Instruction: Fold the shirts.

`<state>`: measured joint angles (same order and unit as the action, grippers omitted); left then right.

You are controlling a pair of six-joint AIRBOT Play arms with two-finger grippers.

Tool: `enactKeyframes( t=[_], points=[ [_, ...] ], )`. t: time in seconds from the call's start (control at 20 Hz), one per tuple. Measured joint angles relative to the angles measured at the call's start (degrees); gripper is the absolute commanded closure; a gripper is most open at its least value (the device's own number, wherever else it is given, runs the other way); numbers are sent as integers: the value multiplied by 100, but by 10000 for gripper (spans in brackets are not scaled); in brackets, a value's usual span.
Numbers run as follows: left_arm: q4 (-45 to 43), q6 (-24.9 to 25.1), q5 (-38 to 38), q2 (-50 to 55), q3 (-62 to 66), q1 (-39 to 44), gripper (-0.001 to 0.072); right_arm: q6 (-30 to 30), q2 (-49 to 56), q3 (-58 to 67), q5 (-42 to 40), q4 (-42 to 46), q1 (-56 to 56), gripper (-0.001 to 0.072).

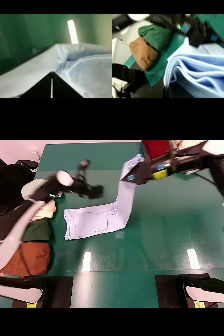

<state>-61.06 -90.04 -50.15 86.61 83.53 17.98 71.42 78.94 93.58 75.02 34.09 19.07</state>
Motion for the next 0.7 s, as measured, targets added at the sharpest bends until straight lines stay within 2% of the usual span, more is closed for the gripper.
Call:
enactKeyframes(
  t=[0.05, 0.1, 0.15, 0.2, 0.45, 0.6, 0.7],
  points=[
    [-201, 0, -76, -352, 0, -273, 682, 0, 125, 11, -177, -11, 289, 699],
    [-402, 0, -129, -699, 2, -538, 682, -9, 302, 42, -413, -15, 627, 663],
    [-579, 2, -179, -1010, 2, -787, 682, -28, 527, 127, -662, -13, 979, 484],
    [-734, 0, -216, -1322, 2, -1027, 682, -52, 774, 264, -922, -17, 1311, 375],
    [-1086, 24, -503, -2251, 0, -1729, 682, -105, 2004, 1386, -1709, 155, 2450, 378],
    [-1158, 116, -737, -2424, -11, -1770, 682, -70, 2153, 1504, -1532, 597, 2404, 379],
    [-1196, 160, -813, -2474, -17, -1670, 683, 11, 1989, 1143, -1353, 903, 2120, 379]
  ],
)
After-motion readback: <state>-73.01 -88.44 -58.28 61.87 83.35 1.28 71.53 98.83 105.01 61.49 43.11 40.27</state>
